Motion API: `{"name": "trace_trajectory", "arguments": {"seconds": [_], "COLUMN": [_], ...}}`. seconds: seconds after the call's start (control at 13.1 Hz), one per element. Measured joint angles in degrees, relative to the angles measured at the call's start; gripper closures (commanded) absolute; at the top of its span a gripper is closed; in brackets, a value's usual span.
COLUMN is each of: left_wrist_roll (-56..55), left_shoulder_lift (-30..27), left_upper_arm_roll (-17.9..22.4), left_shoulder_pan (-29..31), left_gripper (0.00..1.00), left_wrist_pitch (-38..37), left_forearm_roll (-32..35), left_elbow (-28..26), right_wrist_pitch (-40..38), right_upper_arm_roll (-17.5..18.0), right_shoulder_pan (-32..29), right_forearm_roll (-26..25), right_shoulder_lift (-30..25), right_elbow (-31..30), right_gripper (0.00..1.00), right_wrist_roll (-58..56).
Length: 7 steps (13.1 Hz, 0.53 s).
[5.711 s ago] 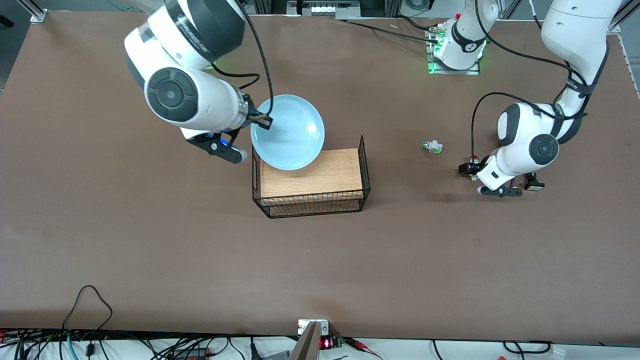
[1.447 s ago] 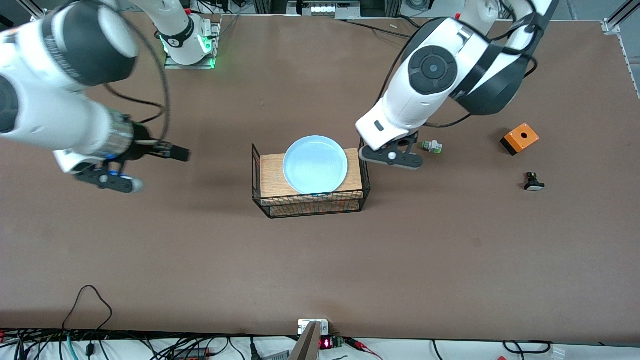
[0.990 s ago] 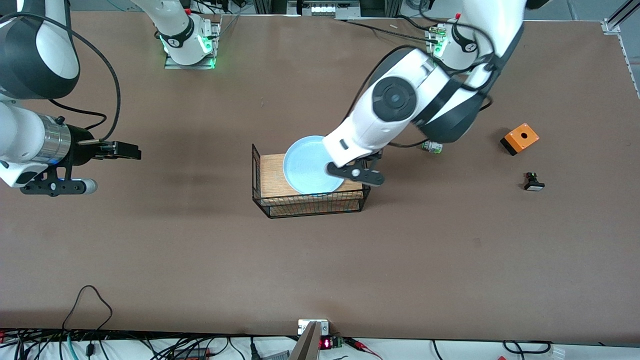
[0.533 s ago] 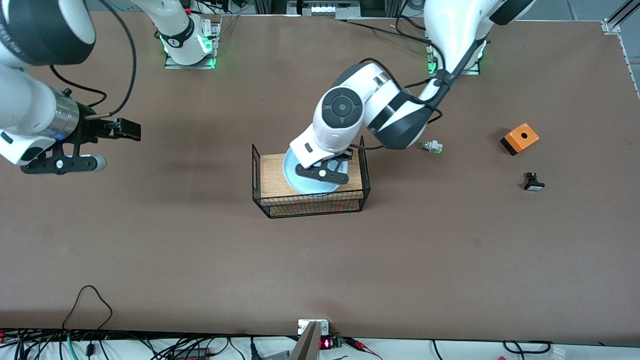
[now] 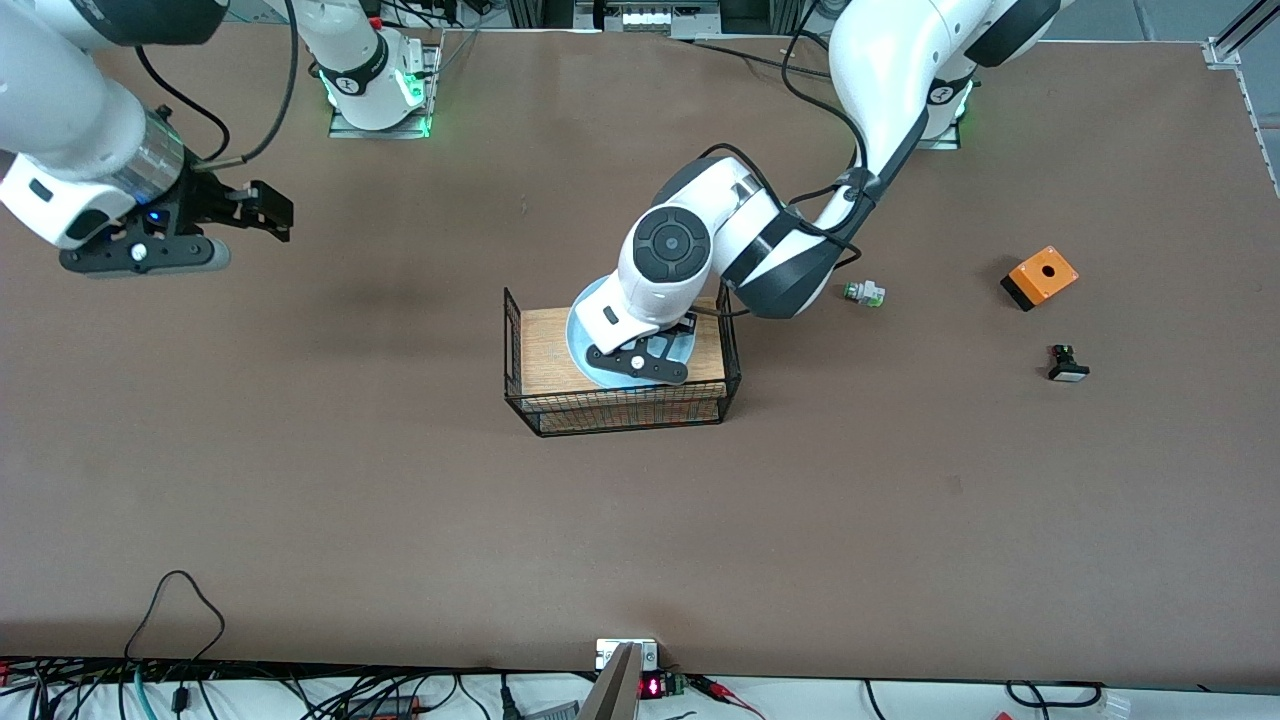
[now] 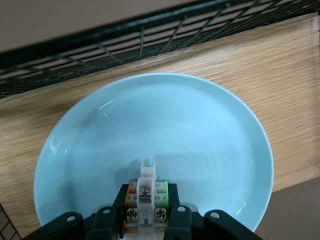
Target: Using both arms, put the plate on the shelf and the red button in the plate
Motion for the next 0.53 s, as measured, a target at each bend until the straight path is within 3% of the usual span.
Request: {"name": "trace_trajectory", "arguments": {"seconds": [0.3, 0.53], "left_wrist_roll": [0.0, 0.0], "left_shoulder_lift": [-0.2, -2.2], "left_upper_arm_roll": [0.0, 0.1], "left_shoulder_pan": [-0.3, -0.1], "left_gripper": [0.00, 0.00], "left_wrist_pitch": [0.5, -0.1], "left_forearm_roll": [1.7, 2.1], "left_elbow": [1.7, 3.7], "right_wrist_pitch": [0.6, 1.5], "right_upper_arm_roll": [1.1, -4.1], "right_shoulder_pan": [-2.4, 0.1], "right_forearm_roll": [0.1, 0.2], "right_shoulder_lift": [-0.7, -0.7], "right_elbow": [-1.3, -1.4], "right_gripper": [0.00, 0.00], "right_wrist_roll": [0.1, 0.1]}}
